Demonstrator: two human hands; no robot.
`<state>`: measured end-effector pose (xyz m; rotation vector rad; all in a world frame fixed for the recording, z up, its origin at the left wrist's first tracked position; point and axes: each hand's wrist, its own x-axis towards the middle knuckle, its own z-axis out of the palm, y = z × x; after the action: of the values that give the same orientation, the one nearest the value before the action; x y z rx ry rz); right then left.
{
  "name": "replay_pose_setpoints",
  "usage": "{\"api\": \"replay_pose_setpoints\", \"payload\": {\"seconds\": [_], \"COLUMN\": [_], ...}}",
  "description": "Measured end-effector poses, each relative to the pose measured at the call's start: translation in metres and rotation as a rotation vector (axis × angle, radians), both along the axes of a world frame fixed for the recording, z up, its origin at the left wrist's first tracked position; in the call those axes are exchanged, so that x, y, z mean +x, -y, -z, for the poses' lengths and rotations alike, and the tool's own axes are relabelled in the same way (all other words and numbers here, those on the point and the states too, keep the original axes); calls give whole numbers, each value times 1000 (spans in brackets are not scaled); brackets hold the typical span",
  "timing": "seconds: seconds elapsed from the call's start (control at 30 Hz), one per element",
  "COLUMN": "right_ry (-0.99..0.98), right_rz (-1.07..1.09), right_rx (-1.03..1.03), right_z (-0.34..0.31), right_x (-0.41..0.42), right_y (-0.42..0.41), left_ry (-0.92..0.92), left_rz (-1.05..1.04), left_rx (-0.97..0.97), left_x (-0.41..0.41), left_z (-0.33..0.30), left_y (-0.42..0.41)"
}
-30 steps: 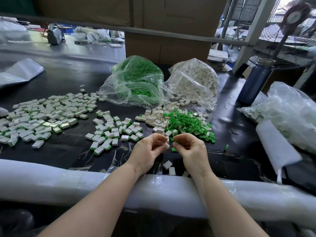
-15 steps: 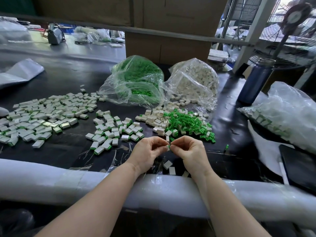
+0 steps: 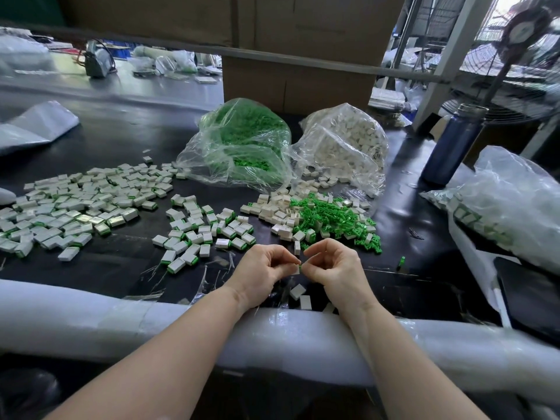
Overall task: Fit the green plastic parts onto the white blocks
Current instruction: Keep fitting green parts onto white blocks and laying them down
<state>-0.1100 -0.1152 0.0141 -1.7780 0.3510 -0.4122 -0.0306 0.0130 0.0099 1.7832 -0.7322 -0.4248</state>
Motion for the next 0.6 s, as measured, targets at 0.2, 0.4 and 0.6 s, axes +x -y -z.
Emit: {"api": "replay_pose_setpoints", "payload": {"seconds": [0.2,0.4,0.6], "right_ry": [-20,-5,8], "right_rz": [-28,9,46], "right_rx": [-2,17,92], "right_z": [0,1,3], "right_x": [-1,2,3], "right_y": [1,1,3], "left_ry": [68,62,204], "left_rz": [34,4,-12], "left_rx": [59,8,43], "left_x": [-1,-1,-1], "left_z": [1,2,5], "left_y": [-1,0,1]}}
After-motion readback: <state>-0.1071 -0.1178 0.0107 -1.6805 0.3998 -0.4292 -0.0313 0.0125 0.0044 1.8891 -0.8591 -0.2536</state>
